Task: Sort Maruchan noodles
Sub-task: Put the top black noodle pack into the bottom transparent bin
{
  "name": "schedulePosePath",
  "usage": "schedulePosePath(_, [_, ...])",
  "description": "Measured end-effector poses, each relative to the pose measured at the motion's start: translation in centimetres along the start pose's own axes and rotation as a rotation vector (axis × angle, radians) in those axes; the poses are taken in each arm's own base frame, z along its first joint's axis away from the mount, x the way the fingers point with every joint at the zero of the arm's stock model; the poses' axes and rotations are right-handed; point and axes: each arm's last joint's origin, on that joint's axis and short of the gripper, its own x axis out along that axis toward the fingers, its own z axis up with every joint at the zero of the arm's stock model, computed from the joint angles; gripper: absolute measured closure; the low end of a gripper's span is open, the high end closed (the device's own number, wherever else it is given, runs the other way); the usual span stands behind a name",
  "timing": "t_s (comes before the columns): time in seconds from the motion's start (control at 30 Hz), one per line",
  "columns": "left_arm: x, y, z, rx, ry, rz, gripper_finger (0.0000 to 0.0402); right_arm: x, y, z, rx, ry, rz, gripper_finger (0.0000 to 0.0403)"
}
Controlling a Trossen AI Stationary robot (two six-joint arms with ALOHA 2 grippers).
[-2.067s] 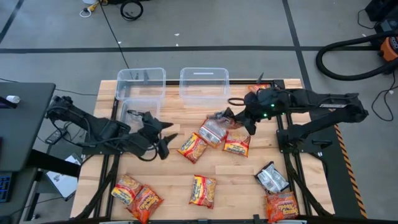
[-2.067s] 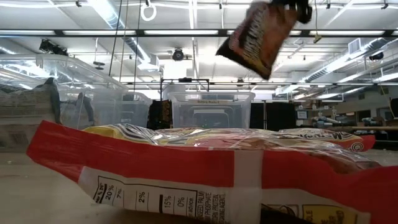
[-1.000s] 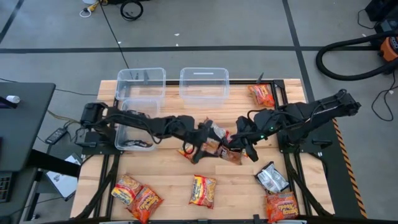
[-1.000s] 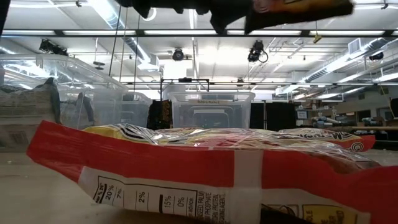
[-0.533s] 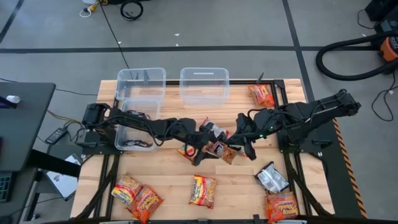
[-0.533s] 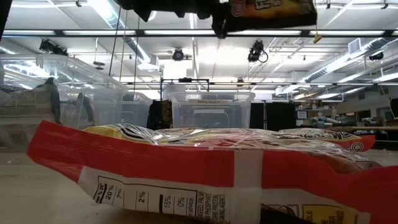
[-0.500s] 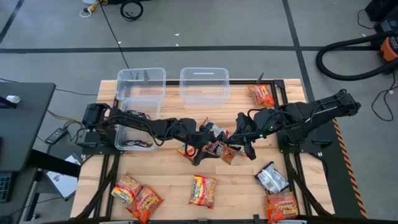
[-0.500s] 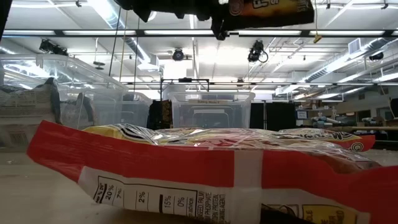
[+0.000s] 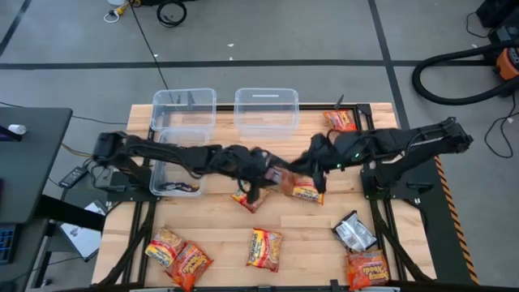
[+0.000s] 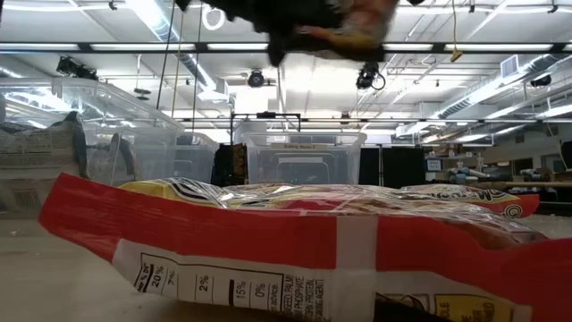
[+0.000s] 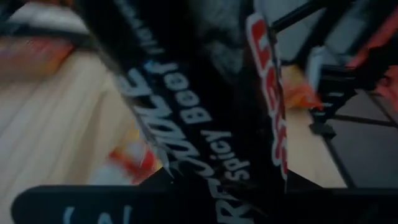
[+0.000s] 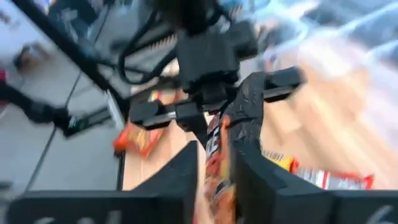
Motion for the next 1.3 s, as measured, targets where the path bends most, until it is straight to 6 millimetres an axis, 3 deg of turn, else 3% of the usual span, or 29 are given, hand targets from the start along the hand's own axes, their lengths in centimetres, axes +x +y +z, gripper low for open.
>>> schedulePosePath(0.13, [-4.4,0.3,-0.1,-0.137,0.152,0.162,0.032,-1.2,-1.5,2.0,-0.053,-0.175,-0.119,0.0232])
schedulePosePath(0.27, [-9.9,0.4,-0.4,-0.401,0.225,0.342,0.032,-1.6,-3.3,3.6,-0.181,-0.281,-0.264,0.0195])
schedulePosePath(0.43, [-16.5,-0.2,-0.6,-0.772,0.164,0.448,0.032,-1.0,-5.6,4.8,-0.301,-0.29,-0.359,0.0185])
schedulePosePath(0.6, [-20.9,-1.6,-1.2,-1.072,0.118,0.408,0.032,0.3,-7.6,5.1,-0.351,-0.23,-0.379,0.0187])
schedulePosePath(0.73, [-23.0,-2.8,-2.4,-1.317,0.182,0.395,0.032,1.7,-8.9,5.0,-0.417,-0.163,-0.373,0.0187])
schedulePosePath(0.97, [-25.7,-3.6,-4.5,-1.62,0.268,0.535,0.0318,3.7,-10.4,4.7,-0.451,-0.081,-0.305,0.0187])
schedulePosePath(1.1, [-26.6,-3.2,-5.4,-1.685,0.298,0.665,0.0316,4.2,-10.8,4.5,-0.452,-0.049,-0.268,0.0187])
schedulePosePath(1.3, [-26.7,-1.2,-5.3,-1.792,0.199,0.828,0.0315,4.6,-11.1,4.5,-0.475,-0.044,-0.211,0.0187])
